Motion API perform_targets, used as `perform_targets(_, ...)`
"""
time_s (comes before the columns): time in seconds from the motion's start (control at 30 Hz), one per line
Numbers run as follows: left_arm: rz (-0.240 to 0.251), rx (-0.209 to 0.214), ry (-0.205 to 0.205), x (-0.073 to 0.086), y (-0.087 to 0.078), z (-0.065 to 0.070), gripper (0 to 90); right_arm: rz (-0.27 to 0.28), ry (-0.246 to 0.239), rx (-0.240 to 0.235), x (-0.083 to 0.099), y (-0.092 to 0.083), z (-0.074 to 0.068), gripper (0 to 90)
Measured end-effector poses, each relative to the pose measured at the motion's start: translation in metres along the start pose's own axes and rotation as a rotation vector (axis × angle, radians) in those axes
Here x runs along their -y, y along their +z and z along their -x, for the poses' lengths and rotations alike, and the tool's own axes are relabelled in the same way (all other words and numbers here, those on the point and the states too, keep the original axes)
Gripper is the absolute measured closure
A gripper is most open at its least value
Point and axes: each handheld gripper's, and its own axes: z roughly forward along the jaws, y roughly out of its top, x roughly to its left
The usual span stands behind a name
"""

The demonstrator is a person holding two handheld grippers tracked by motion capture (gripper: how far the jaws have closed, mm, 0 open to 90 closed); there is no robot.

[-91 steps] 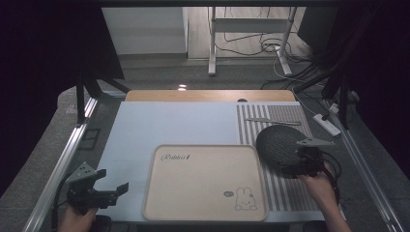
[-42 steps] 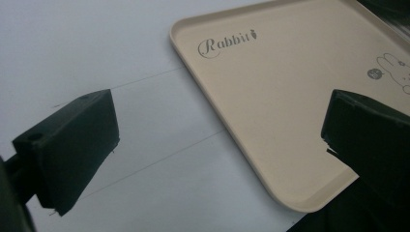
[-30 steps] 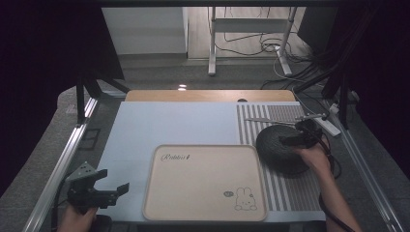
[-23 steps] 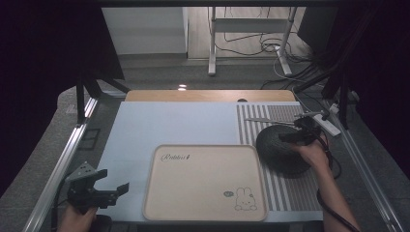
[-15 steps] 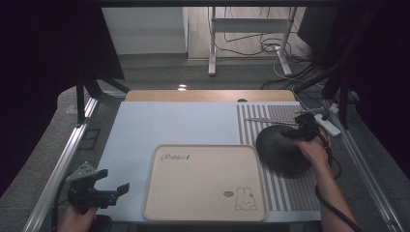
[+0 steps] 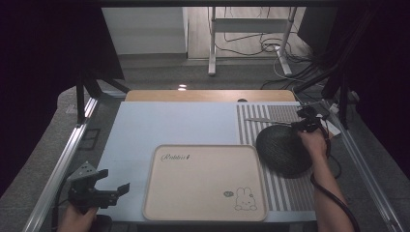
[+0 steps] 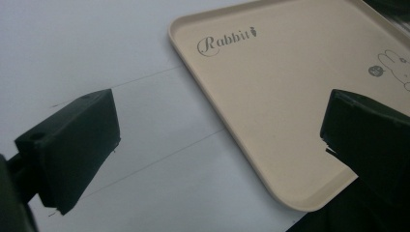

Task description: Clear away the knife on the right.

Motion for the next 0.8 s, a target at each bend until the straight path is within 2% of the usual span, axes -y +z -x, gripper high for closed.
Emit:
perform_targets(0.03, 0.000, -0.001, 0.001, 0.000, 0.000, 0.000, 0.5, 0.002, 0.015, -0.012, -0.003, 0.004, 0.005, 89.9)
perform_targets(0.23, -0.001, 0.001, 0.001, 0.000, 0.000, 0.000, 0.5, 0.001, -0.005, 0.014, -0.010, 0.016, 0.012, 89.9)
perform_targets(0.47, -0.004, 0.003, 0.005, 0.000, 0.001, 0.000, 0.5, 0.011, 0.008, 0.034, -0.018, 0.029, 0.020, 89.9)
perform_targets(0.6, -0.006, 0.002, 0.006, -0.001, 0.001, 0.000, 0.5, 0.010, 0.005, 0.055, -0.020, 0.036, 0.023, 89.9)
perform_targets(0.8, -0.011, -0.003, 0.013, -0.001, 0.001, 0.001, 0.5, -0.001, 0.008, 0.061, -0.021, 0.042, 0.025, 89.8)
